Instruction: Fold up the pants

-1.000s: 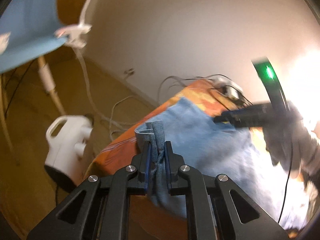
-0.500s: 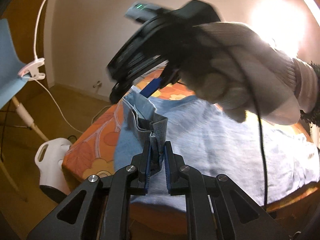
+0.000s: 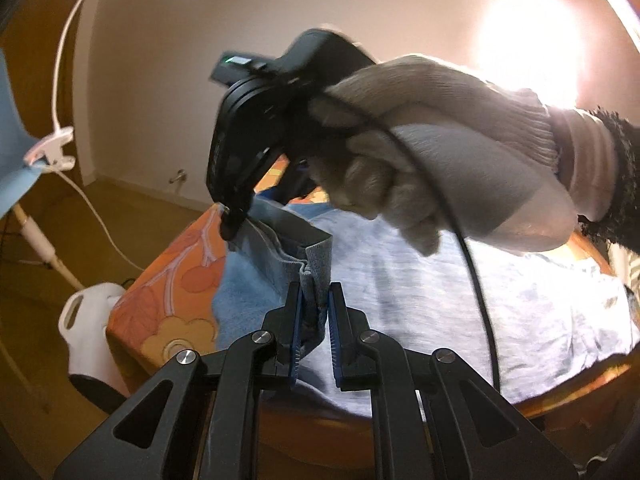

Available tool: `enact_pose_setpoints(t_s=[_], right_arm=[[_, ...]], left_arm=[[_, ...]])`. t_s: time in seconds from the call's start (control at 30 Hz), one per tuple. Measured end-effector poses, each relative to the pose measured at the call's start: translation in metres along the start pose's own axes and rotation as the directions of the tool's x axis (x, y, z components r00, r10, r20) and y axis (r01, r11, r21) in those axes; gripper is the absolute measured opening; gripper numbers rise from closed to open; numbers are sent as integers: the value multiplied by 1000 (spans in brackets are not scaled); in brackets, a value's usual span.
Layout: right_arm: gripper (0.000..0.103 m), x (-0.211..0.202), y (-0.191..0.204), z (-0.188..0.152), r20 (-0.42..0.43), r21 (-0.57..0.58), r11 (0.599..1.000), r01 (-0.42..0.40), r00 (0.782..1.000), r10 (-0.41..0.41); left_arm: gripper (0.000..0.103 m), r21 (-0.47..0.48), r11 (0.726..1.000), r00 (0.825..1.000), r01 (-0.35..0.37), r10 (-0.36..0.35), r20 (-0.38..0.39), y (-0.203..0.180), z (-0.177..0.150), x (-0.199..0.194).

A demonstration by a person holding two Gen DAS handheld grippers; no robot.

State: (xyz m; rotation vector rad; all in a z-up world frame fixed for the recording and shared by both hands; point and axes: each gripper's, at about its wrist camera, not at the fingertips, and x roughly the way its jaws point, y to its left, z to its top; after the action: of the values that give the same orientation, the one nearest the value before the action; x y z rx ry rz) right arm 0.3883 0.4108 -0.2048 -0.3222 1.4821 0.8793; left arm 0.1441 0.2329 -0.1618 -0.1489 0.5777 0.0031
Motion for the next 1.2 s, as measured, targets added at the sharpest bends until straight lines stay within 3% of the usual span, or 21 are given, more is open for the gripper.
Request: enact_pose_setpoints(t_s=[0.1, 0.33, 0.53, 0.67, 0.93, 1.07, 1.2], right_arm=[[7, -9, 8, -8, 40, -41, 999, 35, 999, -33], [6, -86, -6, -29, 177, 8, 1000, -17, 984, 16], [6, -171, -27, -70, 286, 72, 997, -17, 958, -4], [6, -225, -46, -116, 351, 137, 990, 16, 934, -64], [6, -300, -102, -228, 403, 293, 952, 84, 892, -203], [6, -323, -135, -289, 408, 377, 921, 98, 875, -260], [6, -337, -173, -351, 396, 457, 883, 104, 865, -307]], left_arm=[[10, -14, 1000, 1000, 10, -10, 11, 2, 4, -6], [10, -14, 998, 995, 63, -61, 73, -13, 32, -34], [10, 88, 981, 976, 172, -182, 122, -69, 71, -68], [10, 143, 958, 957, 249, -266, 119, -109, 84, -81], [10, 250, 872, 892, 422, -448, 56, -204, 85, -90], [10, 284, 813, 850, 508, -527, -12, -254, 78, -85], [10, 296, 746, 795, 596, -601, -83, -295, 66, -75]])
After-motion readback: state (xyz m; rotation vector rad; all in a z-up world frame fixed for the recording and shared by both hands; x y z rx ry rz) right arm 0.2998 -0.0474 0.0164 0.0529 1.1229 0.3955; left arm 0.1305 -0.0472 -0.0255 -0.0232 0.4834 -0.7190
